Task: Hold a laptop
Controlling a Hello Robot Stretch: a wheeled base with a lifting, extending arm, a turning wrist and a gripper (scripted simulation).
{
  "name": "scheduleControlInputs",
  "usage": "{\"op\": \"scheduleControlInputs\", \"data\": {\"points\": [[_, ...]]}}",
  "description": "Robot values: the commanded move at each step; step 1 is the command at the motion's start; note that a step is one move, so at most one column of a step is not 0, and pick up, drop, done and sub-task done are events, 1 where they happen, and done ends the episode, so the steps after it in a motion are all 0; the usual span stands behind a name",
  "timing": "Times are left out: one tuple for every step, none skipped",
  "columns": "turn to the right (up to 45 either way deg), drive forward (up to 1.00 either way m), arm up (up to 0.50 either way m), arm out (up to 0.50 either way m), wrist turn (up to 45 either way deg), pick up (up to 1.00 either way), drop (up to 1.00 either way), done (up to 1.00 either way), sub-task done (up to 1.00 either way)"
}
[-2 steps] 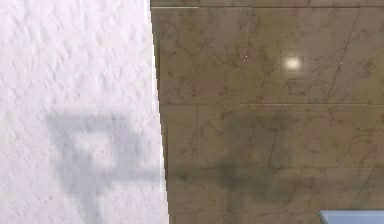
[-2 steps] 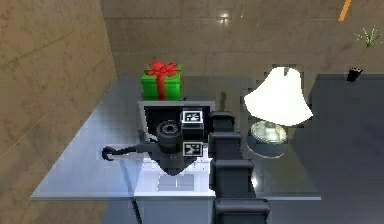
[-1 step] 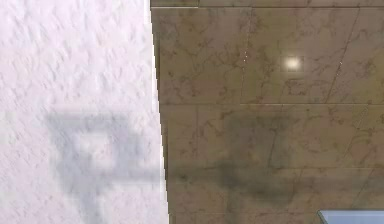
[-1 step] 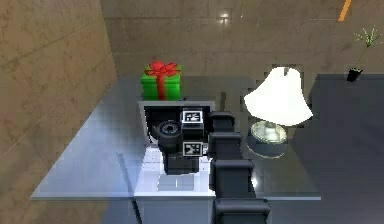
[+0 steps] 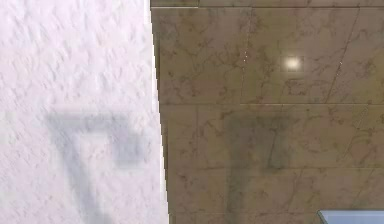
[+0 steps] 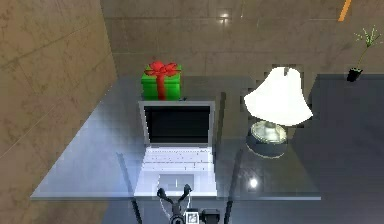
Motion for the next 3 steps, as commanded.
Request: {"op": "scheduleControlInputs", "data": {"points": [[0.0, 0.00, 0.00, 0.00, 0.0, 1.00, 0.00, 0.00, 0.00], [0.0, 0.00, 0.10, 0.00, 0.0, 0.00, 0.00, 0.00, 0.00], [0.0, 0.00, 0.00, 0.00, 0.0, 0.00, 0.00, 1.00, 0.00]]}}
